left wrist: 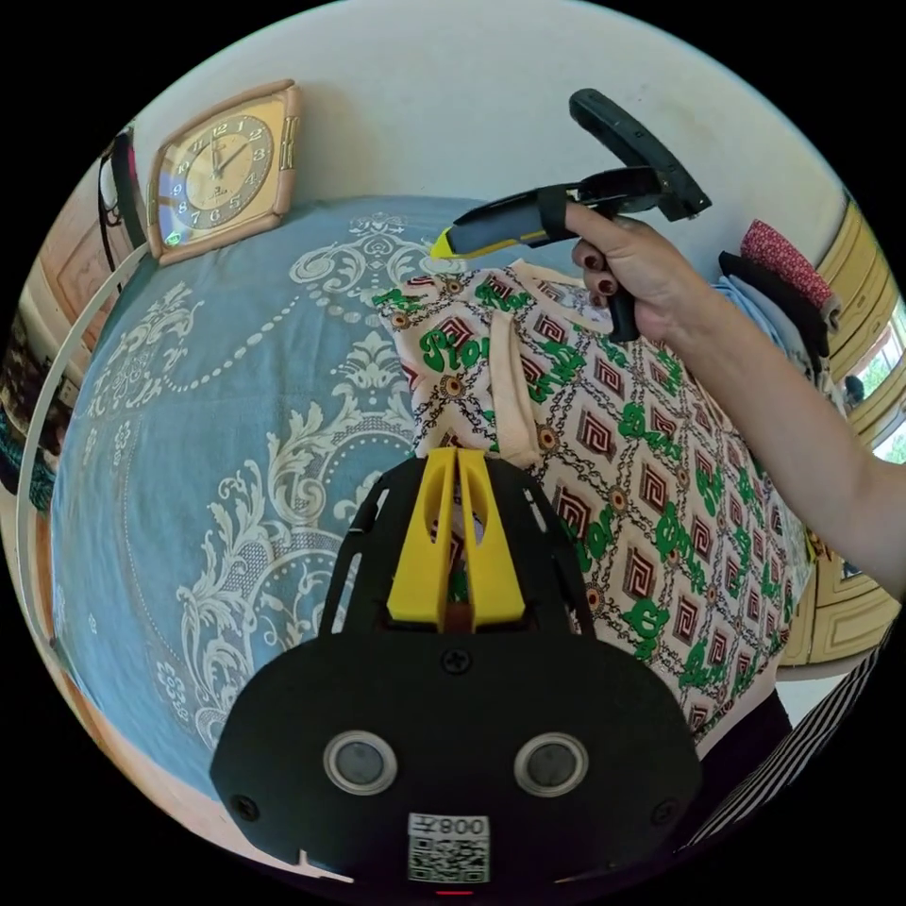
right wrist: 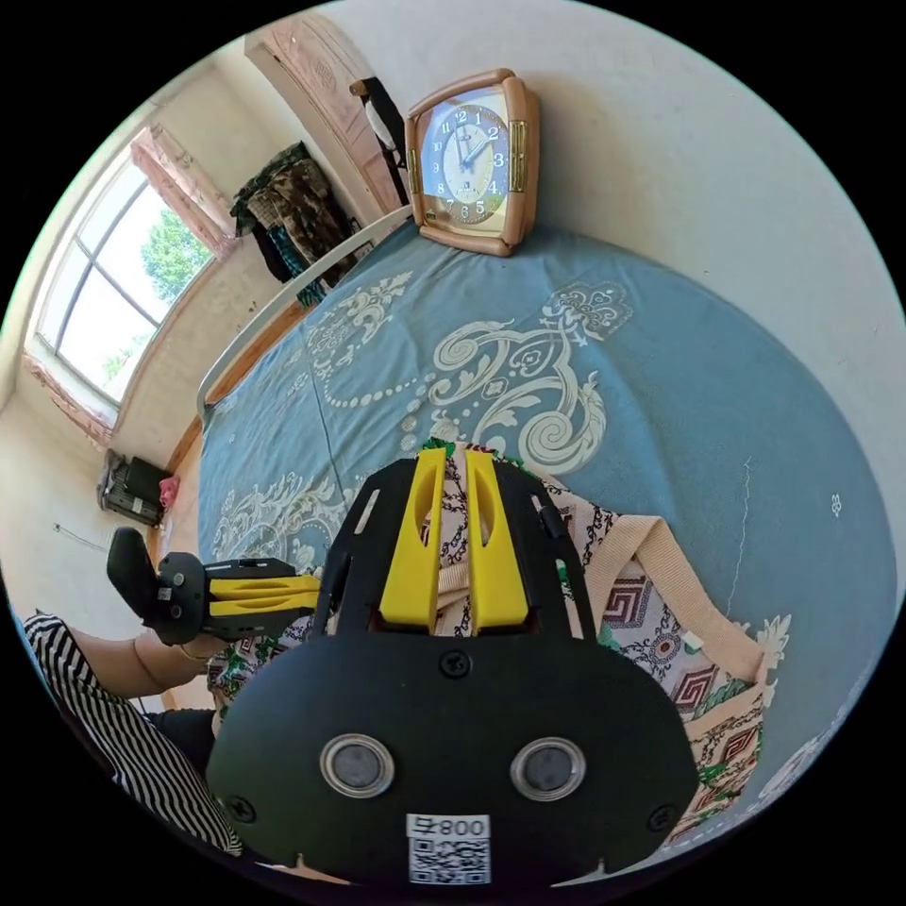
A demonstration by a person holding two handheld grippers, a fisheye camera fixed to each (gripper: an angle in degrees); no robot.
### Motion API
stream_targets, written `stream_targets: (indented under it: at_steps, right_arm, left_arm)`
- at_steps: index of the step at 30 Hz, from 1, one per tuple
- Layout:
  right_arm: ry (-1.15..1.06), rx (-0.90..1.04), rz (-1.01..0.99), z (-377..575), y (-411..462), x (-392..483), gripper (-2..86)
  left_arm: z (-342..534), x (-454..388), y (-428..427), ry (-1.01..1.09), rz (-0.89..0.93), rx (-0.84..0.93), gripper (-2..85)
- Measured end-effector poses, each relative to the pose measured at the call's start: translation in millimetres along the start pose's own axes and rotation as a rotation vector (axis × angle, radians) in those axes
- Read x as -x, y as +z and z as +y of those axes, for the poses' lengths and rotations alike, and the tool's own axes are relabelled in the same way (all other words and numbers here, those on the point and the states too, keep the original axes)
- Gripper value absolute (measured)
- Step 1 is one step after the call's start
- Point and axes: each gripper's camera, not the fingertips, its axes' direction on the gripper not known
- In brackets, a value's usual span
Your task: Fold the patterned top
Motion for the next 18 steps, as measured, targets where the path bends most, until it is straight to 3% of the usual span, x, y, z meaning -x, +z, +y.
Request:
stream_targets:
  at_steps: [4,7,10,15,18]
  right_arm:
    - [-0.111,0.036,-0.169,19,2,19,1.3]
    - [-0.121,0.171,-0.059,32,29,29,0.6]
    - [-0.111,0.188,-0.08,40,25,29,0.3]
    - [-0.14,0.083,-0.046,75,-19,42,0.1]
    - [-0.128,0.055,-0.051,109,-42,47,0.1]
  left_arm:
    - [8,3,-7,-0.017,0.008,-0.049,0.2]
    - [11,5,-8,-0.01,-0.011,-0.056,0.2]
    - [13,11,4,0.0,-0.005,-0.005,0.2]
    - [25,15,-9,0.016,-0.01,-0.048,0.2]
    - [29,20,7,0.029,-0.03,0.026,0.1]
